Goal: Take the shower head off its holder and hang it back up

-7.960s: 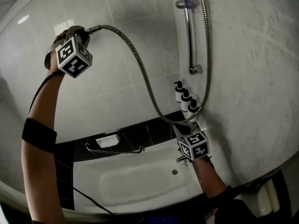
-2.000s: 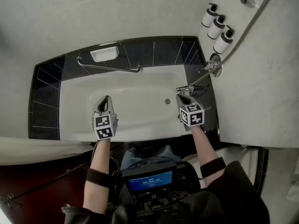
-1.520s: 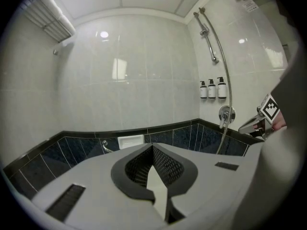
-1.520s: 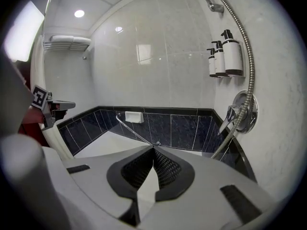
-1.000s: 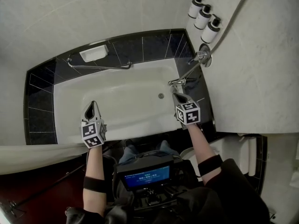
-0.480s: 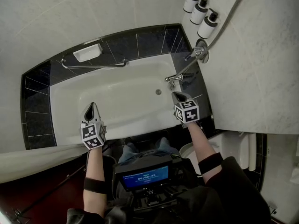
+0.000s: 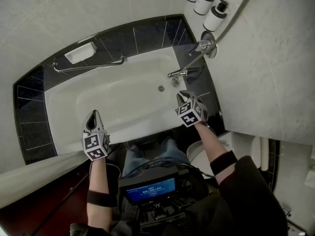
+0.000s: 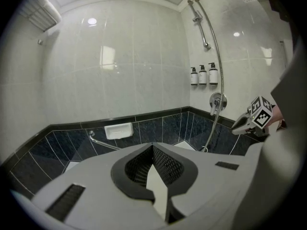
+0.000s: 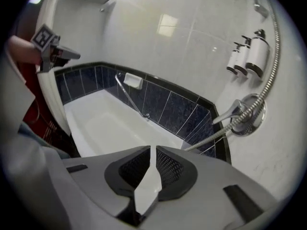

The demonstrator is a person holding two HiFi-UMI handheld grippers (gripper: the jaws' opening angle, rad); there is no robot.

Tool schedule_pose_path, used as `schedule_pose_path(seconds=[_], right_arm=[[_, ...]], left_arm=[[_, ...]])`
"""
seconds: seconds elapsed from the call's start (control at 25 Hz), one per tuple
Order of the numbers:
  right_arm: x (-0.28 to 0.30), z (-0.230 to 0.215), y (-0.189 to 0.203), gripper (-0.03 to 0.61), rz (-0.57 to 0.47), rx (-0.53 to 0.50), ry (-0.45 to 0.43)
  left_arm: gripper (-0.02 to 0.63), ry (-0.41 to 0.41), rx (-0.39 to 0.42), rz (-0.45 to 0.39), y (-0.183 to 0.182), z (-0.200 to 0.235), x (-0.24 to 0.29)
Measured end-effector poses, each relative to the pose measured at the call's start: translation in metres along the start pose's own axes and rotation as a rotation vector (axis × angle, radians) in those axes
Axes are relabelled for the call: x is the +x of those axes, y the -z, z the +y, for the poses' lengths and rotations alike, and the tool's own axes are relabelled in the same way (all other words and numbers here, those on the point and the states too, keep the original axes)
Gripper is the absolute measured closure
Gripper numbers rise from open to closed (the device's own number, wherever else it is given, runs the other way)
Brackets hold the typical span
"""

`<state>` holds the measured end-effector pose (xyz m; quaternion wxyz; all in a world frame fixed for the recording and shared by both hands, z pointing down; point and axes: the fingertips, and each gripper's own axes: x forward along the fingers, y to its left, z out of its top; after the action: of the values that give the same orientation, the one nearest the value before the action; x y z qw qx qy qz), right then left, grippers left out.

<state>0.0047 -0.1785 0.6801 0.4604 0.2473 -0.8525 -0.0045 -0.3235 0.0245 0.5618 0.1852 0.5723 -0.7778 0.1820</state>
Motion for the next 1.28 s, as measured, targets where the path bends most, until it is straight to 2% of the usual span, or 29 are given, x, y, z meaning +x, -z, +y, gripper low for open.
schedule_pose_path(seconds=[0.12, 0.24, 0.36, 0.44, 0.52, 0.6, 0.76, 0.84, 0.96, 1.28], right_arm=[[0.019, 0.002, 0.008, 0.477, 0.071, -0.226, -0.005], [0.047, 0.007, 0.014, 0.441, 0.123, -0.402, -0.021], [0.084, 0.008, 0.024, 0.339, 0.175, -0.632, 0.025], [0.111, 0.012, 0.039, 0.337, 0.21, -0.85, 0.048], [0.139, 0.019, 0.062, 0.337, 0.237, -1.009, 0.033], [0.169, 0.023, 0.086, 0.337, 0.258, -1.097, 0.007], [0.229, 0.025, 0.126, 0.288, 0.317, -1.243, -0.037], [0.257, 0.021, 0.138, 0.255, 0.343, -1.313, -0.027], [0.294, 0.013, 0.159, 0.245, 0.405, -1.426, -0.024], [0.369, 0.0, 0.185, 0.235, 0.499, -1.618, -0.032]], left_arm=[[0.613, 0.015, 0.034, 0.028, 0.017, -0.011, 0.006], [0.613, 0.03, 0.058, 0.048, 0.036, -0.018, 0.016], [0.613, 0.06, 0.077, 0.063, 0.055, -0.034, 0.029], [0.613, 0.09, 0.09, 0.074, 0.073, -0.048, 0.041], [0.613, 0.114, 0.097, 0.082, 0.096, -0.06, 0.056], [0.613, 0.127, 0.106, 0.084, 0.119, -0.07, 0.075], [0.613, 0.14, 0.087, 0.082, 0.167, -0.082, 0.116], [0.613, 0.15, 0.069, 0.081, 0.193, -0.092, 0.138], [0.613, 0.171, 0.032, 0.081, 0.228, -0.112, 0.166], [0.613, 0.234, 0.014, 0.067, 0.279, -0.145, 0.224]])
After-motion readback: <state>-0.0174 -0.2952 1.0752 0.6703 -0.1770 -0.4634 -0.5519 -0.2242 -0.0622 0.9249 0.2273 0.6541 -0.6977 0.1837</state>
